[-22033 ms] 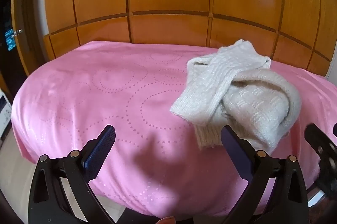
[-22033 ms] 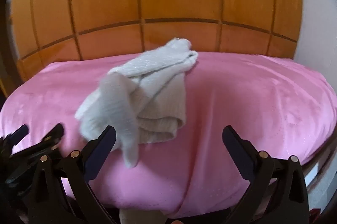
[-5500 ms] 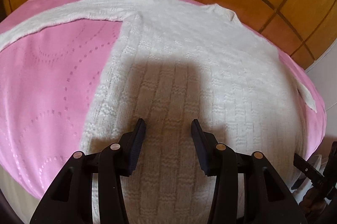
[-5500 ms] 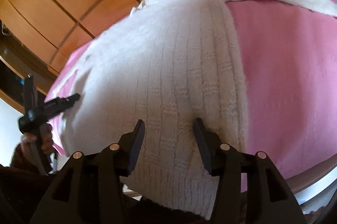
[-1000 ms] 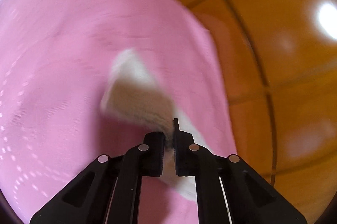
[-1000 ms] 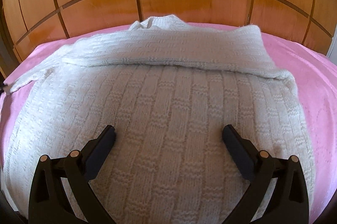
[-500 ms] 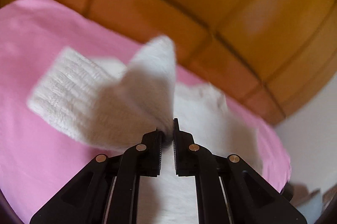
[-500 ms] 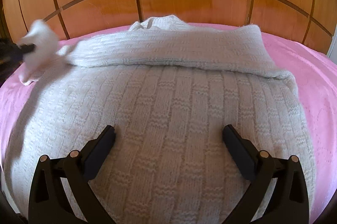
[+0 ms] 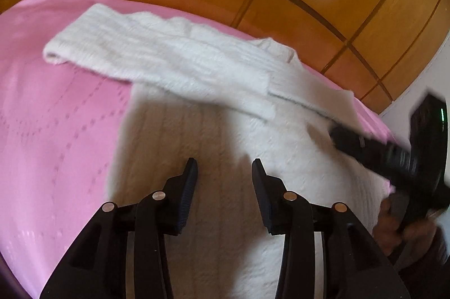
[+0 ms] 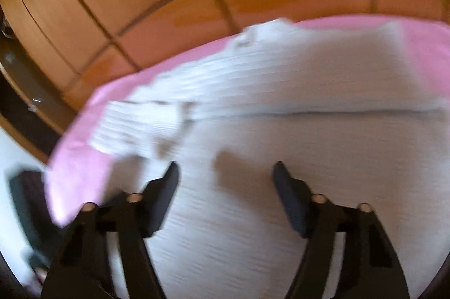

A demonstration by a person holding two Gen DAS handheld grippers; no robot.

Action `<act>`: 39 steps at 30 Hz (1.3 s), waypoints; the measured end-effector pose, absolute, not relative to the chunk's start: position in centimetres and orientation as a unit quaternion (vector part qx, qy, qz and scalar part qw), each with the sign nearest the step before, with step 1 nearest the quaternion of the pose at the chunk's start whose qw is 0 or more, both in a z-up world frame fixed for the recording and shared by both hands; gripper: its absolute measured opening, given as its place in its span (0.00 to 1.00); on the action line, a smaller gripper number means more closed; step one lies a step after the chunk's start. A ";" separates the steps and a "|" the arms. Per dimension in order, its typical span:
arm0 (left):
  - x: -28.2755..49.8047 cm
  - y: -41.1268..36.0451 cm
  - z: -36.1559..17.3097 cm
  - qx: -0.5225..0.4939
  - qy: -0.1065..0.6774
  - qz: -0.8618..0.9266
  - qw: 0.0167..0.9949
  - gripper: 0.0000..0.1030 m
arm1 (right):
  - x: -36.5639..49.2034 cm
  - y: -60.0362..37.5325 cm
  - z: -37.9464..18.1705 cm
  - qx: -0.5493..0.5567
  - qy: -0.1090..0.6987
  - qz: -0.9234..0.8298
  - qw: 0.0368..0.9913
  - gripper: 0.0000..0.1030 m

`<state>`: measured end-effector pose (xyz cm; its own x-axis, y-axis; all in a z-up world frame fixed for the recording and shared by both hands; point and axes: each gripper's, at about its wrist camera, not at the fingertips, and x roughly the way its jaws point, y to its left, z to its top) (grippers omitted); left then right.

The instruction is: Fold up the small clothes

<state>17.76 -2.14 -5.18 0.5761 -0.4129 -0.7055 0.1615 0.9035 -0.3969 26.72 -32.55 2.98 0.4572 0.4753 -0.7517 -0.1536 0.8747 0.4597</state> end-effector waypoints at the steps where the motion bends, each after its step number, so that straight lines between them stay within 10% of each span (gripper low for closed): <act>1: 17.5 -2.1 -5.2 -0.146 0.427 -0.163 0.877 0.38 | 27.4 -31.5 2.7 0.174 0.496 0.202 0.827 0.58; 7: 16.8 -1.9 -6.5 -0.138 0.417 -0.164 0.883 0.38 | 31.7 -25.1 0.2 0.180 0.532 0.221 0.797 0.57; 10: 16.8 -1.9 -6.6 -0.139 0.414 -0.162 0.885 0.38 | 32.9 -23.2 0.5 0.149 0.540 0.216 0.800 0.06; 23: 16.3 -1.5 -6.9 -0.139 0.409 -0.163 0.887 0.38 | 34.1 -32.4 13.3 0.135 0.382 0.165 0.899 0.06; 39: 17.6 -0.6 -4.5 -0.179 0.439 -0.157 0.867 0.39 | 33.7 -46.2 1.5 0.240 0.461 0.001 0.854 0.06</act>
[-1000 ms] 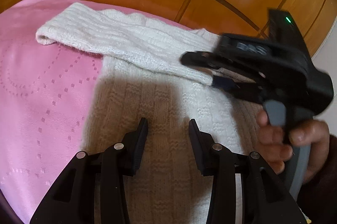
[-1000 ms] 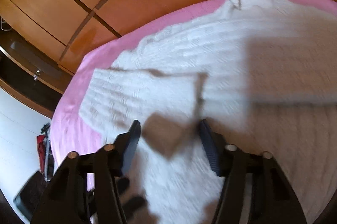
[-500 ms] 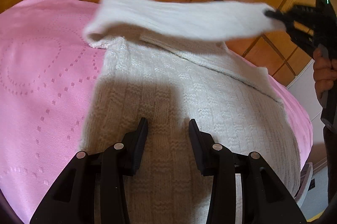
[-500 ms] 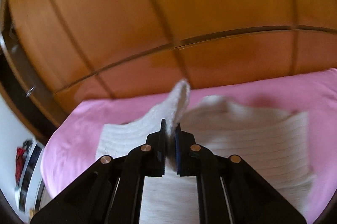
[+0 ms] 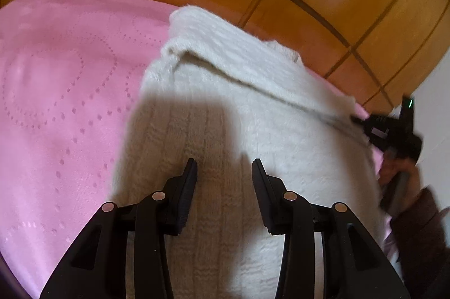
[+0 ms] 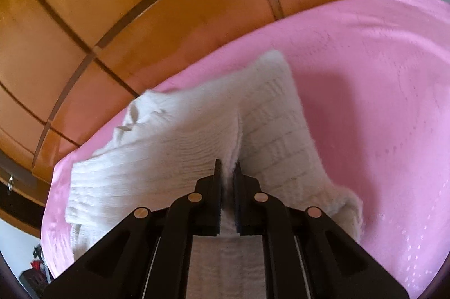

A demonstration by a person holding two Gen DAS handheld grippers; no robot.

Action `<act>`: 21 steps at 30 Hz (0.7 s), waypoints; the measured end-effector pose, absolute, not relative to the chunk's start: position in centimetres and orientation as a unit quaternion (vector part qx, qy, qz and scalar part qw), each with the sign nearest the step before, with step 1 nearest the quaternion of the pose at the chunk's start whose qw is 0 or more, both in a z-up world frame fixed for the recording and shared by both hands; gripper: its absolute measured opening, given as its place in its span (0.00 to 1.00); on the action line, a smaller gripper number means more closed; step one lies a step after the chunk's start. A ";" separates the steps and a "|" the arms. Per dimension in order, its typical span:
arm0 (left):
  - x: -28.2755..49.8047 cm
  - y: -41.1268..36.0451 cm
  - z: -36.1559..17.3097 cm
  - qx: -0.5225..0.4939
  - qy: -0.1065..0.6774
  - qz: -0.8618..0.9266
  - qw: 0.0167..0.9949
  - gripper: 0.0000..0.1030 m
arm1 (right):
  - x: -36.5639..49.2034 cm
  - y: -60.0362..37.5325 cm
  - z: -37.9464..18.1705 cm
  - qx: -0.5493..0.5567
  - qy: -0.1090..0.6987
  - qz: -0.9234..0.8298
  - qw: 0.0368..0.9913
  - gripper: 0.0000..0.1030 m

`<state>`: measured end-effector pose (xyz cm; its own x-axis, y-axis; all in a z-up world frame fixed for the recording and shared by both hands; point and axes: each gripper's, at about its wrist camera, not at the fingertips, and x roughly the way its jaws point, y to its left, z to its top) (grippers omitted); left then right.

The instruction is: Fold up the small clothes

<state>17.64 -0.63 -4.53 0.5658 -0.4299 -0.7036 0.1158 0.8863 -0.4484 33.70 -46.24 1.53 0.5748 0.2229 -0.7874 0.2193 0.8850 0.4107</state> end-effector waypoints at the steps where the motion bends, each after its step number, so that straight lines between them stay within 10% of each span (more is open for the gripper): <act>1: 17.9 -0.3 -4.3 -0.188 0.438 -0.157 0.865 0.43 | 33.7 -46.6 1.3 0.243 0.461 -0.001 0.853 0.06; 17: 28.3 7.6 -2.1 -0.295 0.421 -0.110 0.851 0.61 | 32.9 -47.9 2.5 0.163 0.444 -0.036 0.881 0.05; 21: 30.9 7.7 -2.9 -0.301 0.438 -0.116 0.839 0.61 | 32.8 -47.8 2.5 0.156 0.441 -0.045 0.883 0.21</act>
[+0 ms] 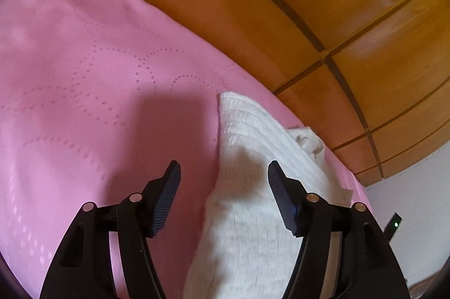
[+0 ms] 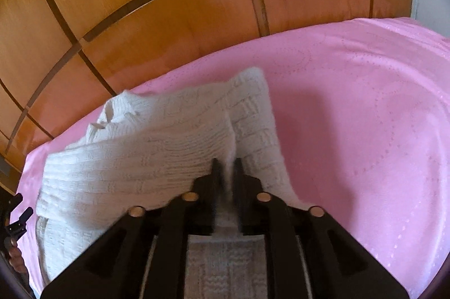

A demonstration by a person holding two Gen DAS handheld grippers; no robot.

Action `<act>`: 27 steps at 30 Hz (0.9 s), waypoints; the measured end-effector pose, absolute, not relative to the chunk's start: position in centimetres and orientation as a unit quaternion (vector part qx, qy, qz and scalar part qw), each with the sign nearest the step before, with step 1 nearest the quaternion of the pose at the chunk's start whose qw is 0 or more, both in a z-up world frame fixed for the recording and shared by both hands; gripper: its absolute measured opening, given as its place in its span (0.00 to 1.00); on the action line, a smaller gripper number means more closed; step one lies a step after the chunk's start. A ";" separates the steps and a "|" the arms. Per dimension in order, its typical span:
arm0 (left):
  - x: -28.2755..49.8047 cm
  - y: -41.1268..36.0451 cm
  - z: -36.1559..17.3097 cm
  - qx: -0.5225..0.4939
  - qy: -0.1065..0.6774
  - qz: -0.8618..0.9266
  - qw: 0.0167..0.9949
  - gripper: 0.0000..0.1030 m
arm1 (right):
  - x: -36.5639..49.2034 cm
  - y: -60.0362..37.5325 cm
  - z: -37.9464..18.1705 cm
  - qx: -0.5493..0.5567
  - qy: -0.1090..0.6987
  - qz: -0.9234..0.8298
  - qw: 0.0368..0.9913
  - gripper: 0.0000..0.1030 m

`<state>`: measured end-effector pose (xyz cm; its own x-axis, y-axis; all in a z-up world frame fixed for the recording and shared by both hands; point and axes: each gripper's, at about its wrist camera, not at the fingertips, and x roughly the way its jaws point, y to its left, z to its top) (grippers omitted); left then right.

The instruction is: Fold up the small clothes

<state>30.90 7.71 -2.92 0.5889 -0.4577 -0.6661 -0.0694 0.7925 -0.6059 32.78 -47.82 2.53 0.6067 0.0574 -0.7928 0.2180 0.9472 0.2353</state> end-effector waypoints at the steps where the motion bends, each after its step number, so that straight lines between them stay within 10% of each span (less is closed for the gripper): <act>1: 31.9 7.6 -3.3 -0.307 0.445 -0.123 0.832 0.61 | 32.6 -47.8 2.9 0.151 0.435 -0.051 0.886 0.32; 4: 34.2 7.1 -4.1 -0.322 0.459 -0.133 0.817 0.61 | 31.9 -47.2 4.9 0.137 0.400 -0.055 0.904 0.54; 10: 38.5 6.0 -6.4 -0.372 0.493 -0.154 0.771 0.61 | 32.3 -42.8 6.0 0.109 0.399 0.020 0.910 0.63; 11: 38.9 5.8 -6.7 -0.379 0.496 -0.155 0.766 0.57 | 32.5 -42.1 5.7 0.106 0.405 0.028 0.908 0.63; 12: 39.1 5.5 -6.8 -0.379 0.495 -0.162 0.764 0.31 | 32.8 -41.4 5.3 0.102 0.410 0.034 0.906 0.63; 15: 38.1 4.3 -4.4 -0.319 0.455 -0.142 0.819 0.11 | 33.4 -39.9 3.5 0.088 0.435 0.042 0.895 0.63; 21: 35.9 -0.8 -2.8 -0.054 0.435 -0.036 0.898 0.13 | 33.5 -38.6 0.5 0.027 0.453 0.019 0.891 0.66; 27: 30.8 -1.7 -1.2 -0.041 0.385 -0.054 0.921 0.26 | 33.4 -38.5 0.2 0.023 0.443 0.014 0.896 0.70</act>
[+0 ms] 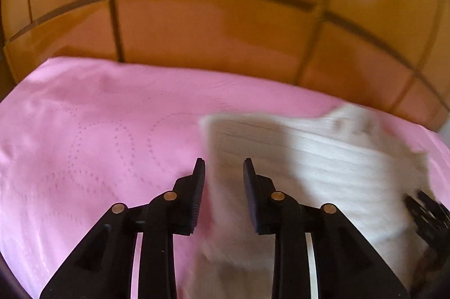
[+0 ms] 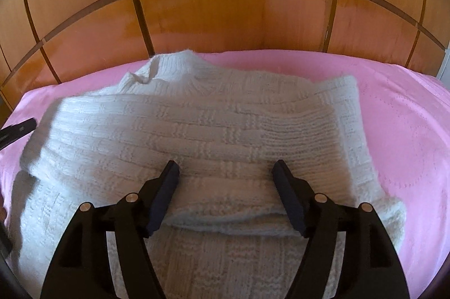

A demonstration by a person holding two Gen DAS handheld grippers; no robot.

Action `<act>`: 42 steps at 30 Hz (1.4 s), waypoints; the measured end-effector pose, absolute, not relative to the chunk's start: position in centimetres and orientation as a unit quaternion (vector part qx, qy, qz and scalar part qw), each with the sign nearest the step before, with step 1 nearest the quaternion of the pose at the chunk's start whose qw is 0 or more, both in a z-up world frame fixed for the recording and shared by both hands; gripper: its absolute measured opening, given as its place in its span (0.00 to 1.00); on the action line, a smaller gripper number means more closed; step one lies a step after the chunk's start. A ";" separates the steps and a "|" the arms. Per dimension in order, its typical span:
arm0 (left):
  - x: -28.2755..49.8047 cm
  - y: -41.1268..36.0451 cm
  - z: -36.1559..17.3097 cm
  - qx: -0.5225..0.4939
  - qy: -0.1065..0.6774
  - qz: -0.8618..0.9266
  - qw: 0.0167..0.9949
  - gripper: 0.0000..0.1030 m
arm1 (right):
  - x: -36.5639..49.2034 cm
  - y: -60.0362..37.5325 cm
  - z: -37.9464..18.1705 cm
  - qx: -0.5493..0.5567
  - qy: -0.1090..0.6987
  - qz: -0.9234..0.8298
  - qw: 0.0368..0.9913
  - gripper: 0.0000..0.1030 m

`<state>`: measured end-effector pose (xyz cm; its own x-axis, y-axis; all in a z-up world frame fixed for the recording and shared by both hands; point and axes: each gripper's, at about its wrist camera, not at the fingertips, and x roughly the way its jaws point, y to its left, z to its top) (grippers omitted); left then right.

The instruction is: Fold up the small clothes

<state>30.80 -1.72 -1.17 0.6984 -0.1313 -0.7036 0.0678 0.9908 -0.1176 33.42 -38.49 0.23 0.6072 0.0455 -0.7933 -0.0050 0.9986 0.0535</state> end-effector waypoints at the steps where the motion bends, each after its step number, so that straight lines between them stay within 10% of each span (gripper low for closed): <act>1: 30.0 -2.4 -1.2 -0.034 0.384 -0.063 0.920 0.26 | 33.4 -38.5 0.2 0.024 0.442 0.014 0.897 0.70; 7: 30.1 -4.3 -5.1 -0.005 0.434 -0.050 0.900 0.29 | 33.7 -38.5 -0.1 0.028 0.438 0.016 0.898 0.72; 13: 26.8 -3.8 -2.2 -0.049 0.399 -0.044 0.915 0.63 | 33.6 -38.7 0.0 0.036 0.436 0.026 0.899 0.78; 21: 20.7 -4.3 1.1 -0.039 0.356 -0.052 0.932 0.71 | 31.9 -38.0 1.7 0.035 0.431 0.037 0.901 0.98; 42: 11.8 0.2 -3.3 -0.072 0.421 -0.042 0.903 0.71 | 16.7 -45.0 2.9 0.067 0.480 0.021 0.874 0.98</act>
